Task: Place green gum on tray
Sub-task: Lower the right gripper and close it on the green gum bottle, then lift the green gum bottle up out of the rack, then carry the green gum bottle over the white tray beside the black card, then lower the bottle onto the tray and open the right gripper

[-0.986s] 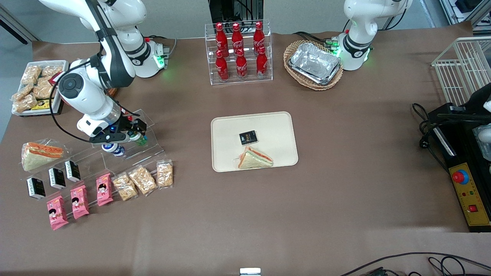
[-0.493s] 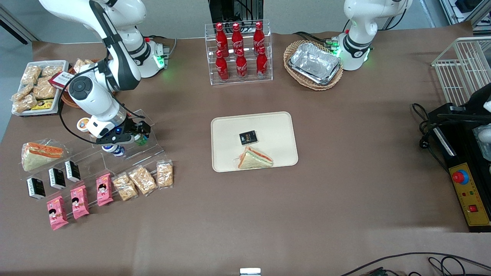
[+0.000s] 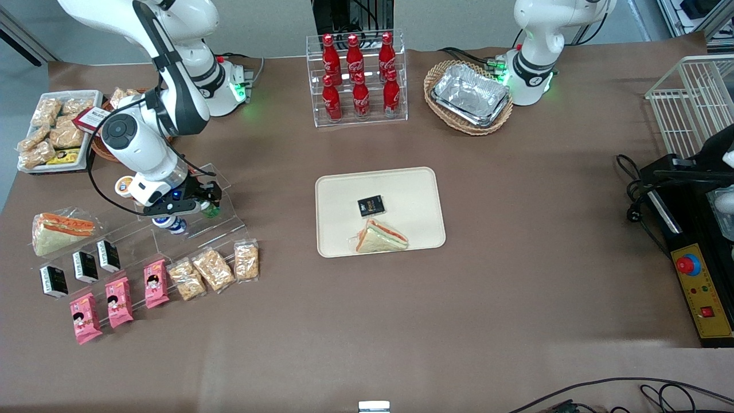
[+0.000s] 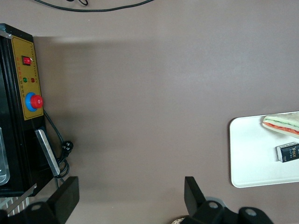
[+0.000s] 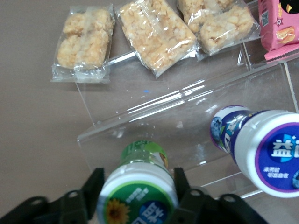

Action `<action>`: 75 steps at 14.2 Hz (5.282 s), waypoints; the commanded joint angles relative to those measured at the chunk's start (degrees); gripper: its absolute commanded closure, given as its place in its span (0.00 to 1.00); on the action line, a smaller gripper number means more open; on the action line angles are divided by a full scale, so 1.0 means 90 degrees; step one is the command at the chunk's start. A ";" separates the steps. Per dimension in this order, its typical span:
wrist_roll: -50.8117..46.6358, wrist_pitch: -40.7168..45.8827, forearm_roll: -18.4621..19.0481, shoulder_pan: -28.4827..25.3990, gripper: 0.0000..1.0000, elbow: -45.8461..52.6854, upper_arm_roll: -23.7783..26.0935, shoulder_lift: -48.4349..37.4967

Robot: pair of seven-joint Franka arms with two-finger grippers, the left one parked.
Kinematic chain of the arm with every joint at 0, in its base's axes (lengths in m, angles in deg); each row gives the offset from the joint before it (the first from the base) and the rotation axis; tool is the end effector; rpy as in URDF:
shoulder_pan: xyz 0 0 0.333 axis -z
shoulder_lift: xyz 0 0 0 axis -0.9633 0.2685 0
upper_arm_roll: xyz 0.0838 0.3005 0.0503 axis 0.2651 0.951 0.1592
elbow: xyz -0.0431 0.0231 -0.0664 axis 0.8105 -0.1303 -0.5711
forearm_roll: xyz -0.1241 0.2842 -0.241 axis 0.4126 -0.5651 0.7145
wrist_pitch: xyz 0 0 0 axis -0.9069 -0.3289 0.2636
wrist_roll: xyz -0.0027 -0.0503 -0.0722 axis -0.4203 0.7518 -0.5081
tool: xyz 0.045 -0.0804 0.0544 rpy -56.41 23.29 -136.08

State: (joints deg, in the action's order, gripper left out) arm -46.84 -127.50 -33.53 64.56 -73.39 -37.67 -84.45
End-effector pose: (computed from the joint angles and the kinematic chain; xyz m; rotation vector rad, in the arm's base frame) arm 0.4540 0.0600 0.3008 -3.1227 -0.1309 -0.0537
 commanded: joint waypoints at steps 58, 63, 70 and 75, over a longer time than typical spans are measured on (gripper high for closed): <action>-0.6684 -0.0344 -0.0646 -0.3796 0.00 0.2848 0.0015 0.3107; -0.6537 -0.0179 -0.0646 -0.3738 0.00 0.2897 0.0005 0.2757; -0.6119 0.3157 -0.0578 -0.3562 0.00 0.4963 -0.0063 0.1994; -0.4812 0.5405 -0.0627 -0.2753 0.00 0.6801 -0.0053 0.1799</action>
State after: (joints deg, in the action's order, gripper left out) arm -97.56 -87.69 -38.88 35.09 -20.32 -38.37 -68.81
